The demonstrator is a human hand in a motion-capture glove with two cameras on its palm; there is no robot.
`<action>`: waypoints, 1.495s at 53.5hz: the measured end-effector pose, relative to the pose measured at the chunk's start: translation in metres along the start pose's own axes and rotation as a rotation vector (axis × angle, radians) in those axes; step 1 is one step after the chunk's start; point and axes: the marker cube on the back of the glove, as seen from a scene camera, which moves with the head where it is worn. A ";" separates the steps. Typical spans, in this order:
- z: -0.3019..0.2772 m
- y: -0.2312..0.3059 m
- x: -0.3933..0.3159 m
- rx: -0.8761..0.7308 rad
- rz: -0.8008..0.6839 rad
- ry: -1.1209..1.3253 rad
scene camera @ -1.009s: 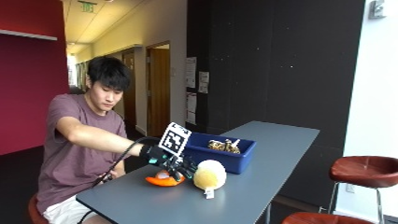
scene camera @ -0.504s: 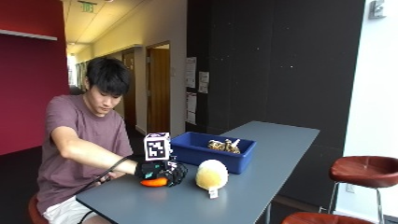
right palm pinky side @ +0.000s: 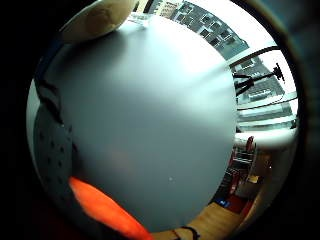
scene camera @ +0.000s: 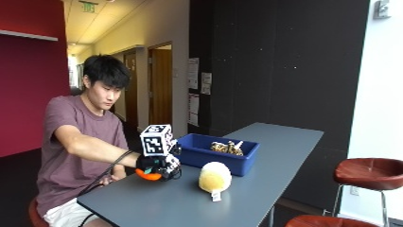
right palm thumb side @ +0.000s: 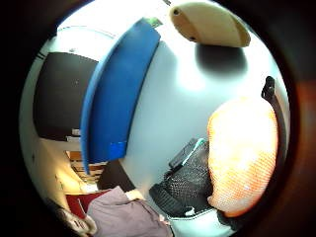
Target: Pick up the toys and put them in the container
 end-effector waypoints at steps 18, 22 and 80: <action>-0.156 -0.023 -0.061 0.108 -0.038 0.010; -0.174 -0.031 -0.090 0.122 -0.115 0.049; -0.069 -0.081 -0.268 -0.238 -0.231 0.224</action>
